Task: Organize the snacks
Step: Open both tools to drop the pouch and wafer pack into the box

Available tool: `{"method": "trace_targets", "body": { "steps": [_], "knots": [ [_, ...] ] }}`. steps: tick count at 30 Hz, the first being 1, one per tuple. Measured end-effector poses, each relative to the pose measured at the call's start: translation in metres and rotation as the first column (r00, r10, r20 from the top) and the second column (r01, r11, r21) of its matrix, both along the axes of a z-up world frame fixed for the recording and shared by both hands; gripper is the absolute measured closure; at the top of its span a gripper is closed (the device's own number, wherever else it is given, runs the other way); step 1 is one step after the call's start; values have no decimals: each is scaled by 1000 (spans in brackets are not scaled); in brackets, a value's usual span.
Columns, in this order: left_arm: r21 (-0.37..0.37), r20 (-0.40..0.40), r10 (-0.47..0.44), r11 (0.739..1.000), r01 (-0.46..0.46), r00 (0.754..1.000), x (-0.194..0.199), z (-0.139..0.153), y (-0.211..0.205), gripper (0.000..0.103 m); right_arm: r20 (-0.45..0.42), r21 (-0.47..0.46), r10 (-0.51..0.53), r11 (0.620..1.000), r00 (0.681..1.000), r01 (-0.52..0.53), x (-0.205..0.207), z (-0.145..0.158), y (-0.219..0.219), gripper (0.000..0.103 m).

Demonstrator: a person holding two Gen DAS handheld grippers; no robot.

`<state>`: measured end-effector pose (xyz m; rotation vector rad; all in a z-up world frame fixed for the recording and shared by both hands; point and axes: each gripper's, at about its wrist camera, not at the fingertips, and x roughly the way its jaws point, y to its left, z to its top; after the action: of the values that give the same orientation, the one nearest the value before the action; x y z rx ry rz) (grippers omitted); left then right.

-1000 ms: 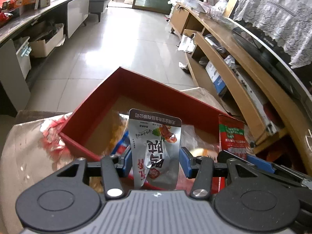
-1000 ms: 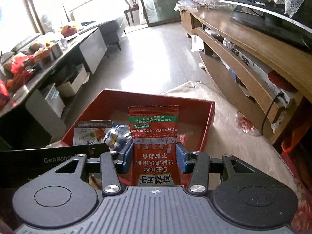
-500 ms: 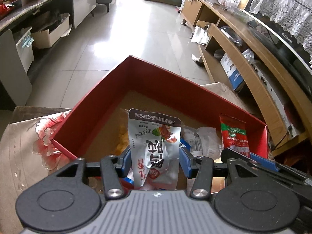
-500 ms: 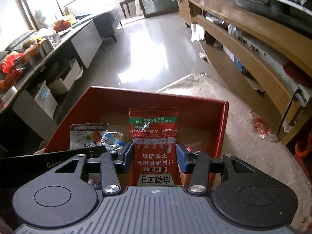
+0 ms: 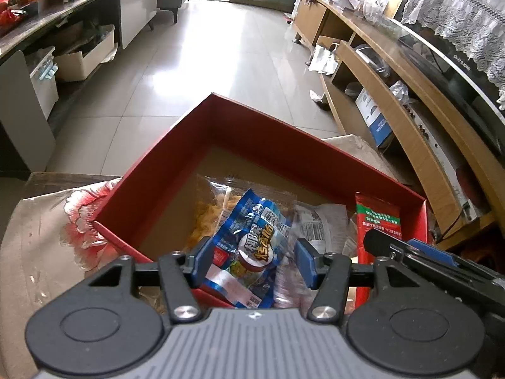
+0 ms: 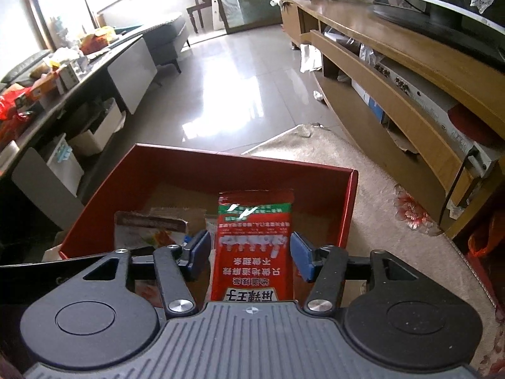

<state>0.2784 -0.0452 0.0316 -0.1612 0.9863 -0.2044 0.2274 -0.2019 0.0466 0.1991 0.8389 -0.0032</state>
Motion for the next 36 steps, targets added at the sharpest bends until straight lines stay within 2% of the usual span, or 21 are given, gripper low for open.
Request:
{"method": "trace_targets", "body": {
  "steps": [7, 23, 32, 36],
  "knots": [
    [32, 39, -9, 999, 8, 999, -12, 11, 1, 45, 23, -6, -6, 1000, 1000, 6, -4, 8, 0, 38],
    [13, 59, -8, 1000, 7, 998, -48, 24, 23, 44, 43, -24, 3, 1000, 999, -2, -34, 17, 15, 36],
    [21, 21, -31, 999, 30, 999, -70, 15, 33, 44, 23, -65, 35, 997, 999, -33, -55, 15, 25, 31],
    [-5, -20, -22, 1000, 21, 1000, -80, 7, 43, 44, 9, -73, 42, 996, 999, -41, -67, 14, 27, 31]
  ]
}}
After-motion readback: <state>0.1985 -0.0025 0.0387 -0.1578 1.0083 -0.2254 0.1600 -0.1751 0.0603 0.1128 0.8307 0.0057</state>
